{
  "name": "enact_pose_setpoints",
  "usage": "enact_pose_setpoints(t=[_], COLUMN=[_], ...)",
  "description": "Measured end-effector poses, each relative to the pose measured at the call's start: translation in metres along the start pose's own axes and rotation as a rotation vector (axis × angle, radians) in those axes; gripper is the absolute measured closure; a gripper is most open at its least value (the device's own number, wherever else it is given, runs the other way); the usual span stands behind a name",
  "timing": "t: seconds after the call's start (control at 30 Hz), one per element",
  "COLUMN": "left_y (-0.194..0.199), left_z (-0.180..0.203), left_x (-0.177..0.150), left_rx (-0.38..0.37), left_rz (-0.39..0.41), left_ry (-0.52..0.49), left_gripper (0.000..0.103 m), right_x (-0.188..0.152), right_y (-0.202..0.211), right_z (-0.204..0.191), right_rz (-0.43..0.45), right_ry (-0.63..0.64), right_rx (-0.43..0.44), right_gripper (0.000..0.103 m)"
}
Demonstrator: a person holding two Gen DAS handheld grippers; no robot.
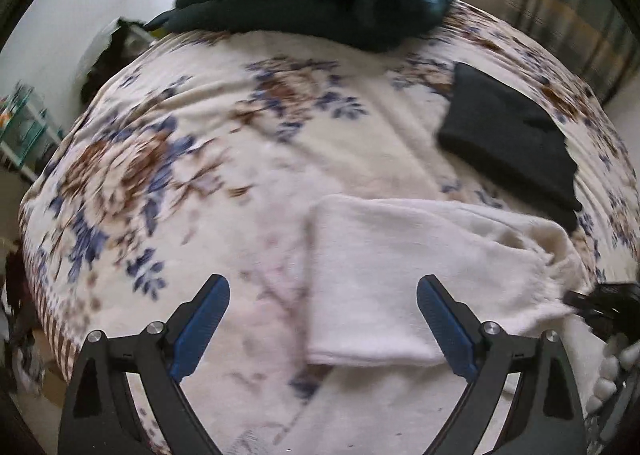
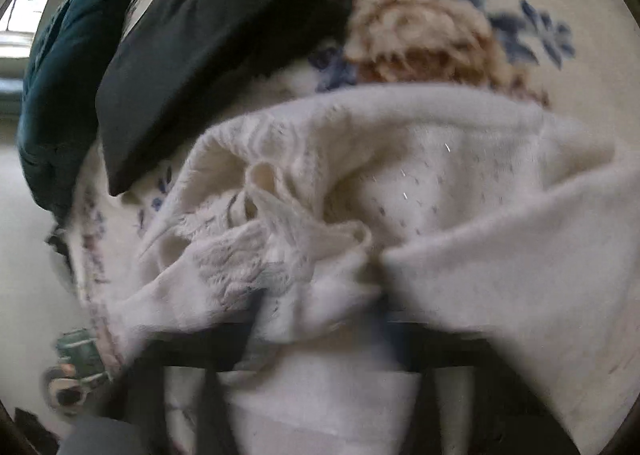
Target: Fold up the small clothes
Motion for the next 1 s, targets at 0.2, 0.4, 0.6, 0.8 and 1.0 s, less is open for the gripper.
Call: enact_pose_setpoints(t=[0.2,0.4,0.6,0.8,1.0], left_y=[-0.001,-0.024,-0.064,-0.079,-0.112], left_z=[-0.005,0.029,0.071,0.091,0.084], left_x=[0.01,0.018,0.017,0.009,-0.007], left_rx=[-0.036,-0.084,-0.086,-0.067,0.022], left_rz=[-0.011,-0.034,-0.077,-0.089,-0.127], left_ry=[0.068,-0.006,-0.136,-0.259,-0.37], left_gripper=[0.007,0.007,0.007,0.007,0.007], right_x=[-0.01,-0.044,-0.067,-0.067,-0.057], right_y=[0.077,0.121,0.105,0.106,0.113], right_z=[0.003,0.07,0.13,0.16,0.109], right_rz=[0.149,0.133,0.058,0.044,0.139], right_ry=[0.046,-0.035,-0.136,-0.14,0.028], right_rx=[-0.061,-0.137,-0.147,-0.246,-0.119], right_gripper=[0.096,0.095,0.092,0.07,0.062])
Point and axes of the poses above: each gripper's, at about its wrist camera, not at the fingertips, and y roughly against the way its jaws point, z to its right, x to its top, the point moved 10 cm from there along -y, roughly the way its jaws point, and after that the axes turned 11 degrees about y, right-handed, at the moved point
